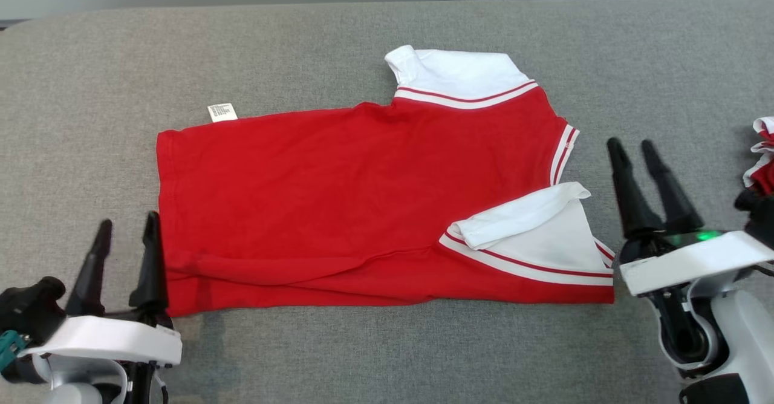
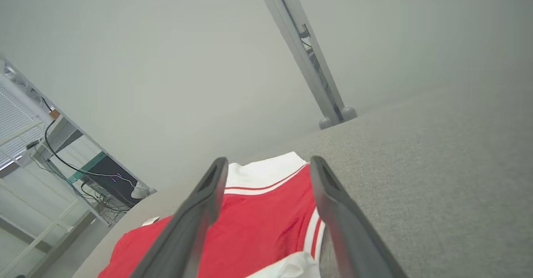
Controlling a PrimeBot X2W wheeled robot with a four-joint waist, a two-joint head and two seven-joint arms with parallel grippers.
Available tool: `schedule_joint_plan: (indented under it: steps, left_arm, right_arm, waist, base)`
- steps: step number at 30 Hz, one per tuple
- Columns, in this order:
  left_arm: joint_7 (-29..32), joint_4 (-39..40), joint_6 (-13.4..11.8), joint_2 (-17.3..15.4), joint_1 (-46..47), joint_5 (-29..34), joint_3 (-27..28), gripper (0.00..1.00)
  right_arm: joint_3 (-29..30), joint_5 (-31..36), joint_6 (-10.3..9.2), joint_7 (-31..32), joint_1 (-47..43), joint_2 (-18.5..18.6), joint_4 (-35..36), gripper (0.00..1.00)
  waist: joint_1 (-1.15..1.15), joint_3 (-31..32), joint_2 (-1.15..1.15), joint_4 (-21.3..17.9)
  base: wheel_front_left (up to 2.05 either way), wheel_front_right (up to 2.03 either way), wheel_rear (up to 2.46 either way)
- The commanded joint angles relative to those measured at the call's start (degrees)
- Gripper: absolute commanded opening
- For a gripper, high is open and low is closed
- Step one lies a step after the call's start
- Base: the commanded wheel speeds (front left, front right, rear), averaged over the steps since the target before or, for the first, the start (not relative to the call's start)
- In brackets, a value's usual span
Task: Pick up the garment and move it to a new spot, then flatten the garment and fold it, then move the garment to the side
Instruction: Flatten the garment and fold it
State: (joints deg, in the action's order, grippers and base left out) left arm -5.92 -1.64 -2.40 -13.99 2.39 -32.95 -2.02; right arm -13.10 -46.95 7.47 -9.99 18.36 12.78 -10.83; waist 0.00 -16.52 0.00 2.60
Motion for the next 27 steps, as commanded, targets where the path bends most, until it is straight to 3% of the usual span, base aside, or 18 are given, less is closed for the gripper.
schedule_joint_plan:
  steps: [1,7,16,27]
  left_arm:
    - [-2.7,0.9,-0.9,0.0,1.3,1.7,0.4,1.00]
    - [-7.8,3.4,-3.2,1.0,2.4,5.5,1.9,1.00]
    - [-8.9,4.0,-4.2,0.2,-0.1,10.7,0.6,1.00]
    - [-7.4,1.1,-3.4,-1.1,-2.8,11.9,-1.5,1.00]
  right_arm:
    - [1.3,3.4,0.06,-2.3,-0.1,0.6,0.6,1.00]
    - [5.1,15.7,0.06,-4.4,-1.8,-0.7,3.9,1.00]
    - [11.0,28.6,0.05,-0.9,-8.1,-4.5,8.1,1.00]
    - [12.8,32.6,0.05,2.3,-14.2,-7.7,12.3,1.00]
  waist:
    - [0.00,0.5,0.00,0.1]
    - [0.00,2.3,0.00,-0.2]
    - [0.00,4.7,0.00,-0.3]
    - [0.00,5.8,0.00,-1.0]
  base:
    - [0.00,0.00,0.00]
    - [0.00,0.00,0.00]
    - [0.00,0.00,0.00]
    - [0.00,0.00,0.00]
